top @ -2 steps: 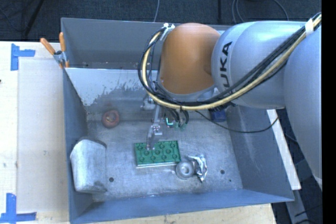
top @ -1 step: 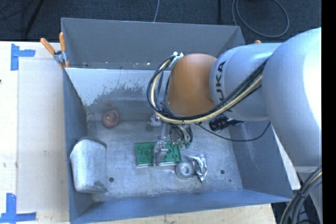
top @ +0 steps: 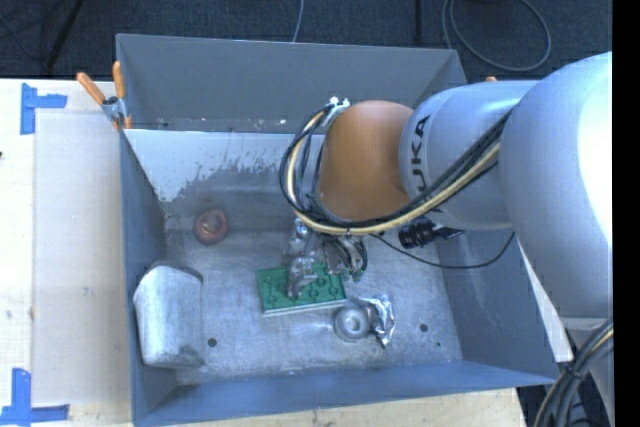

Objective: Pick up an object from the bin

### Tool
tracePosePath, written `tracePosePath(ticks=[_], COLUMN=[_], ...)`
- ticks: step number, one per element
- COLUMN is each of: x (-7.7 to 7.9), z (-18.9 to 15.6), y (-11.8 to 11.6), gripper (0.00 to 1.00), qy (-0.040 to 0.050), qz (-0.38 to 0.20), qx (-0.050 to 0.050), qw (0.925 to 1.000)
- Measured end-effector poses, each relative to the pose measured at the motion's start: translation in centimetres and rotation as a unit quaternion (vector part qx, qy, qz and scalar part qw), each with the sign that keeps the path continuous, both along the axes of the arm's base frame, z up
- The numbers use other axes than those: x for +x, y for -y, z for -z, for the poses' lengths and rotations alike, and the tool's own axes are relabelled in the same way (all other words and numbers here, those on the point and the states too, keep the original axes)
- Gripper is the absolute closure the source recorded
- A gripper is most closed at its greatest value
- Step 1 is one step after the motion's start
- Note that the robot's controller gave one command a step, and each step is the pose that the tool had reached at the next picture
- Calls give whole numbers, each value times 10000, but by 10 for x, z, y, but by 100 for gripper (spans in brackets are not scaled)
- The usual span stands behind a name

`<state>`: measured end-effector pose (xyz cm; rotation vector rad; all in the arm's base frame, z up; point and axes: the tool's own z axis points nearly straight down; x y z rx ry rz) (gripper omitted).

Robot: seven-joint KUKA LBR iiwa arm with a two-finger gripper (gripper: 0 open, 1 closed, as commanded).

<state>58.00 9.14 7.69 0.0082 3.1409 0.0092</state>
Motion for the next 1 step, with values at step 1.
tracePosePath(ticks=[1], x=[8], z=[-140], y=[7], gripper=[100], qy=[41], qz=[149], qx=[-21], qw=[9999])
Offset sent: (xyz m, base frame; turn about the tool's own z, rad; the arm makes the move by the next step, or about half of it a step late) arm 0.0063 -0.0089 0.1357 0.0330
